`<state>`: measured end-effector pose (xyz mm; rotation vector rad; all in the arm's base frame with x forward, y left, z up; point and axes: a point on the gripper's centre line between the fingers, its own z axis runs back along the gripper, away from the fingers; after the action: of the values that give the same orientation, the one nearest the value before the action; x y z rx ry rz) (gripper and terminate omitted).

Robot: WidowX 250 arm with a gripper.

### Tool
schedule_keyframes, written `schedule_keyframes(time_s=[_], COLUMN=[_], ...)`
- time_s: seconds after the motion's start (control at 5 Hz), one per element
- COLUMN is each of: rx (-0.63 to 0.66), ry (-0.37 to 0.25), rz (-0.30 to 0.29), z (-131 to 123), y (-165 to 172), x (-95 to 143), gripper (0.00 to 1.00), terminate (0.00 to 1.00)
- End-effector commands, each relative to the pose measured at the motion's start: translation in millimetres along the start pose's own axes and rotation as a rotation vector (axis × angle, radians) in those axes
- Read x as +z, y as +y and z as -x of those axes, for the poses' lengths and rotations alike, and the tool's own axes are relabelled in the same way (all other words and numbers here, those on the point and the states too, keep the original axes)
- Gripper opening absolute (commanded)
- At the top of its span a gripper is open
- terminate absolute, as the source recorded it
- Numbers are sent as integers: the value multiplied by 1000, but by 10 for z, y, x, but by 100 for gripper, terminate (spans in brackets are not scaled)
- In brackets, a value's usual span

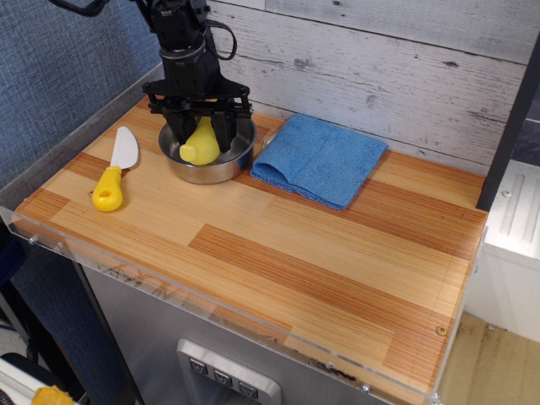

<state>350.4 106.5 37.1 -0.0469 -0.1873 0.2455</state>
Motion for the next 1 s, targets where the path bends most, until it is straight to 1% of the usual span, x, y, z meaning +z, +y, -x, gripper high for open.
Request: schedule_keyframes(time_s=[0.0,0.4,0.8], rx=[24,46,28], ry=[3,8,3], rz=[-2,-13,-10], z=[-16,-10,-30], y=[64,47,-5], x=[82,124,151], gripper=[100,100,100], terminate=[0,0,0])
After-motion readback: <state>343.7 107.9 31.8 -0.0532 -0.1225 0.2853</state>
